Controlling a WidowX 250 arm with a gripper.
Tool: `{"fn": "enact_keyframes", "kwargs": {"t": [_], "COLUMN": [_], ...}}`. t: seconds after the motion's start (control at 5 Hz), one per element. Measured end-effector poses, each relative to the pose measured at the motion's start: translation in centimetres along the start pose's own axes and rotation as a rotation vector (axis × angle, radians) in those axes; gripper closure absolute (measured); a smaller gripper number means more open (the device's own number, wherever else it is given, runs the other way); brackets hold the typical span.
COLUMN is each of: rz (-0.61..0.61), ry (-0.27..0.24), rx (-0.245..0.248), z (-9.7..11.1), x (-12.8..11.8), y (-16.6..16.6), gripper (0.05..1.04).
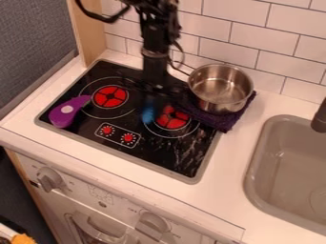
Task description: Move the blue spoon onto the left side of the stove
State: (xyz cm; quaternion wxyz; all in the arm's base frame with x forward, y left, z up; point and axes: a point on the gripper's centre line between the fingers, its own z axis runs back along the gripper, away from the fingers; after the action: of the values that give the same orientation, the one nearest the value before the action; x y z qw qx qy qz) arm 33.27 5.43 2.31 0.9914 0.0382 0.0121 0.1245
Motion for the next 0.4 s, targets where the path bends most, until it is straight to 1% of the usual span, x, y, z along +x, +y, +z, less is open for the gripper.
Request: {"fn": "enact_keyframes", "kwargs": {"t": [0.2, 0.4], "rz": [-0.001, -0.020], "ry": [-0.013, 0.015], "rx": [-0.001, 0.012], "z": [2.2, 2.7], "x": [0.0, -0.4], "y": [3.7, 6.1], "gripper": [0.668, 0.668]}}
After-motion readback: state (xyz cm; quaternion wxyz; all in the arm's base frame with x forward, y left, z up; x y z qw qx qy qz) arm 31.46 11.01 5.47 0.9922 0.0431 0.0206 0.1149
